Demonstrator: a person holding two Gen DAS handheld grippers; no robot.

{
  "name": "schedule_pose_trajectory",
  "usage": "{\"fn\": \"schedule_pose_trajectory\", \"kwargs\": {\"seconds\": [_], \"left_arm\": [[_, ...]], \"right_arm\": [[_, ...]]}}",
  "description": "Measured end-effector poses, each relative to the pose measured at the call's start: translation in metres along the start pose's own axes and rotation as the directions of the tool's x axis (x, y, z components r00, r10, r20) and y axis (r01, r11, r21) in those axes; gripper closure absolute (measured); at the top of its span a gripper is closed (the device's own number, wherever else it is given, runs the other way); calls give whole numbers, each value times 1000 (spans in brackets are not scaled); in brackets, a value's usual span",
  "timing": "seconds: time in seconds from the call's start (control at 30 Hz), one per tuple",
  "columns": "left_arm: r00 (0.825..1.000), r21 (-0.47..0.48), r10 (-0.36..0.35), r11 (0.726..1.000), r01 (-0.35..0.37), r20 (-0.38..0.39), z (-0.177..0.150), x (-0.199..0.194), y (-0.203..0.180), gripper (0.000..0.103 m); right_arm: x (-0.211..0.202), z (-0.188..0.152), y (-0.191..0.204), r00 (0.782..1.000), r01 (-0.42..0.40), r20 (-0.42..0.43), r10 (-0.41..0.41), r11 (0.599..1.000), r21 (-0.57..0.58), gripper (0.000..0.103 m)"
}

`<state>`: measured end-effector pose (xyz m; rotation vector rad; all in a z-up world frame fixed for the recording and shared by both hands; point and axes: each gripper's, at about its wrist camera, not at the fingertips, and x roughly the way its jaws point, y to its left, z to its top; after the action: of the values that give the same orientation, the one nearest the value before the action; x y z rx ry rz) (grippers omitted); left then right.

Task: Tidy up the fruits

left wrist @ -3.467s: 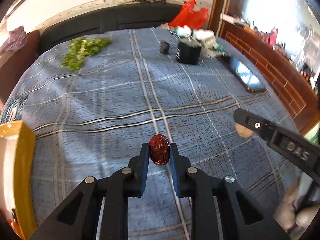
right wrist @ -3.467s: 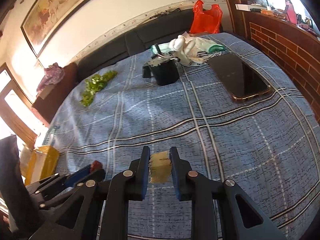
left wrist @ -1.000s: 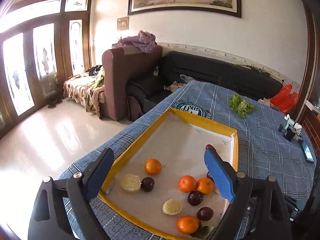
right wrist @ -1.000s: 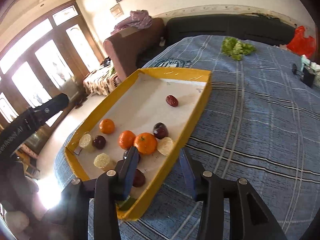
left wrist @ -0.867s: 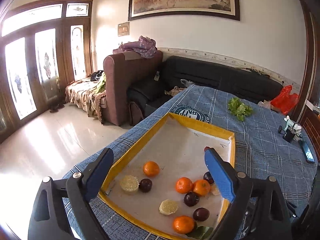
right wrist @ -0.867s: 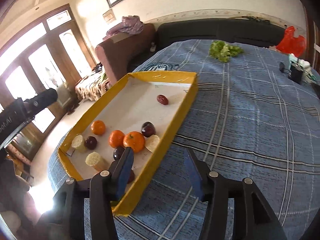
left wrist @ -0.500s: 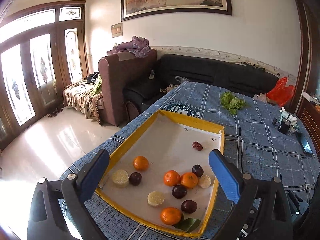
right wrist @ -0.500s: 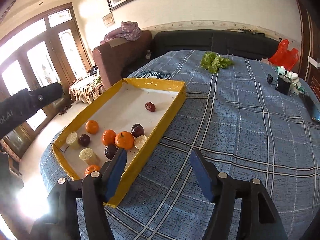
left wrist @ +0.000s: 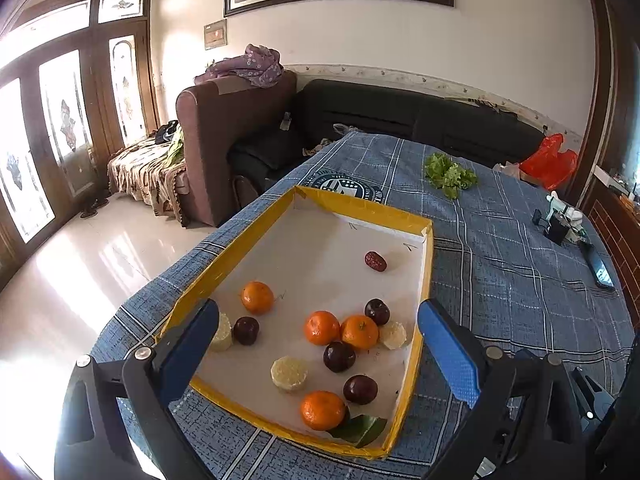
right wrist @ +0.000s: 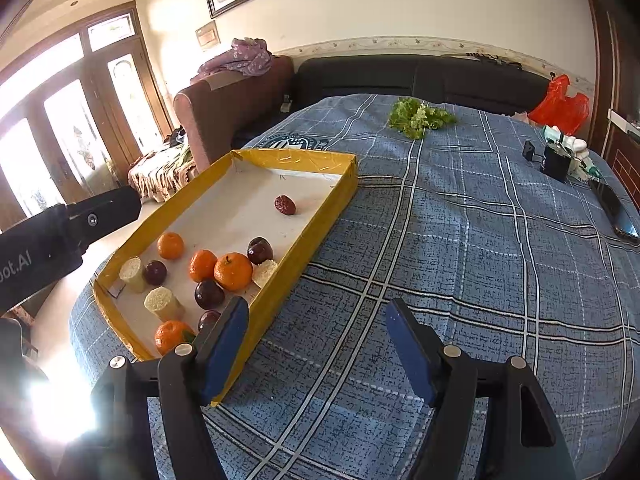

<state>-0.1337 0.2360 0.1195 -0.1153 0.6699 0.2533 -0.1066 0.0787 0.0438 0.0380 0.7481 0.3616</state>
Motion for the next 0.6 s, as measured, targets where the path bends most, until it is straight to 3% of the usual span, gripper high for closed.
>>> {"fn": "schedule_pose_trajectory", "kwargs": {"seconds": [0.6], "left_arm": [[995,-28,-76,997,74,-67,-7,19,3,3]], "right_arm": [[4,-1,10,999,51,-7,-51,998,-41,25]]}}
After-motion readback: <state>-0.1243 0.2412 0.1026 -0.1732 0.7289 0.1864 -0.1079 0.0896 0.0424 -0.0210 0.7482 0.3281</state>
